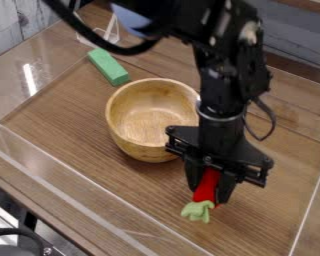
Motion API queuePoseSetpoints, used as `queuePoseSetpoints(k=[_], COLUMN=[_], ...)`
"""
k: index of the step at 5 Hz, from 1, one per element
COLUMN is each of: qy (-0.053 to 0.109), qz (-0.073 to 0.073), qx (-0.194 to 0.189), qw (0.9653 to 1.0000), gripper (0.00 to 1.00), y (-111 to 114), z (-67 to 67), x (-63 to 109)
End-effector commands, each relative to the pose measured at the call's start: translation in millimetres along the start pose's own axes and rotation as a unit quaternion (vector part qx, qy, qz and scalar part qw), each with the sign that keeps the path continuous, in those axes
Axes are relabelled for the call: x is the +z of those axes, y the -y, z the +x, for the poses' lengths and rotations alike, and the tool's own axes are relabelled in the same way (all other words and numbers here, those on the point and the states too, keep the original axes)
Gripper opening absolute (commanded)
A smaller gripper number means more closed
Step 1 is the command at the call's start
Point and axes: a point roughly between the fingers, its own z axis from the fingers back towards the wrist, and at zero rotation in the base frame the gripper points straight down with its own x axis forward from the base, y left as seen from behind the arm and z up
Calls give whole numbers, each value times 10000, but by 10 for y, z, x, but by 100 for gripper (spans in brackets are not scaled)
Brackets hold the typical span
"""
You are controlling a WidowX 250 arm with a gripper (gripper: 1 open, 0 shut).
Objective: Move the red object to the right side of the table
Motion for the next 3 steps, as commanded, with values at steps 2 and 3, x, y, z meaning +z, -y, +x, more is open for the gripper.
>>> queuePoseSetpoints(k=[2,3], qy=[40,28], qz=[-59,-64], qx=[-293,-296], qw=[9995,9995], gripper=[0,100], y=[-101,-65], z=[232,227], x=[-72,-67])
